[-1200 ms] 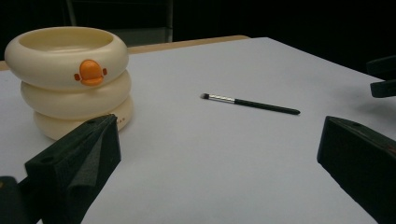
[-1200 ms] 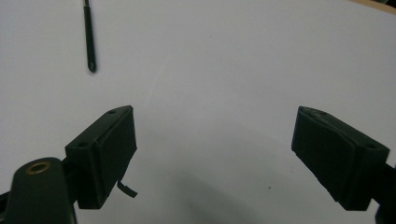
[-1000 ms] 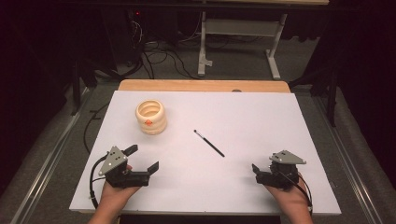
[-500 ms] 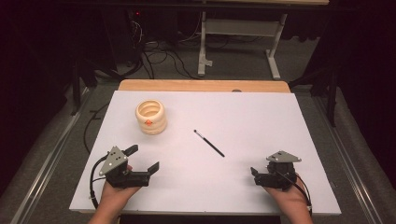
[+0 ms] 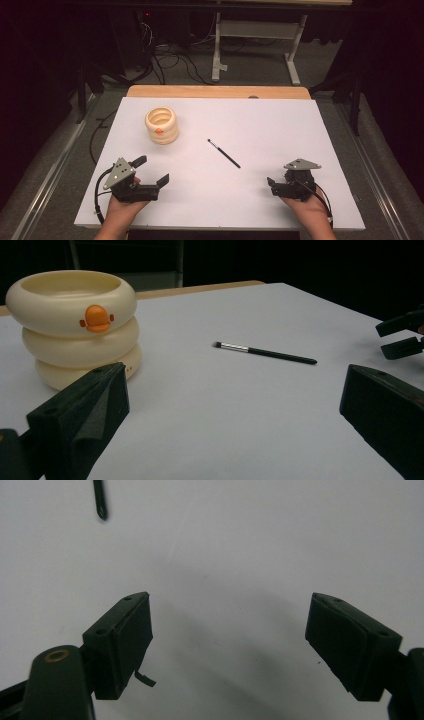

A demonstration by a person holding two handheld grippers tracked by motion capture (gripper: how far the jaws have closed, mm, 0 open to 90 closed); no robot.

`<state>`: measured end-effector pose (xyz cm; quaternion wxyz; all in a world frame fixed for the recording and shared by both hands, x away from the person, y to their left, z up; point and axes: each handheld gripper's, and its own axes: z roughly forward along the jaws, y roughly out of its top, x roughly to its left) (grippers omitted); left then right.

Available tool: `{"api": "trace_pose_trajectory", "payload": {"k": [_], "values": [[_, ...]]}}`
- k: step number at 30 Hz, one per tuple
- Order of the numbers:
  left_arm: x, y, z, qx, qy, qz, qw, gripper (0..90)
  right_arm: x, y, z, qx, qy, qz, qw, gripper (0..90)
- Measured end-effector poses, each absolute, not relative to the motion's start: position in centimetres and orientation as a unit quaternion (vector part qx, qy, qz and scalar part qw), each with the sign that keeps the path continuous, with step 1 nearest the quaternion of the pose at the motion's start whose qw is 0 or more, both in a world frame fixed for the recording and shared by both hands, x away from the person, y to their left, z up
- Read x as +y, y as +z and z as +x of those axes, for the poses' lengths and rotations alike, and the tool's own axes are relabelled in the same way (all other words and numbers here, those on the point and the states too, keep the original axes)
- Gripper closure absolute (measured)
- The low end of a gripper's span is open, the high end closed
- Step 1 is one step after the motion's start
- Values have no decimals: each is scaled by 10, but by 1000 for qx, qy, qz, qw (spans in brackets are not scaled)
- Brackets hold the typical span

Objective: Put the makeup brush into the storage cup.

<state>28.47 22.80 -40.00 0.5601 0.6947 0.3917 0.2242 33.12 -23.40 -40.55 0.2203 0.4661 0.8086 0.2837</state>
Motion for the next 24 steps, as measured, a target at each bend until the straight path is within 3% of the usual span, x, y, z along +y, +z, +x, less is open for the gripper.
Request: {"api": "trace_pose_trajectory", "payload": {"k": [24], "values": [[227,-399,283,389,218,693,567,1,-214,-395,344,877,150,429,158,162]]}}
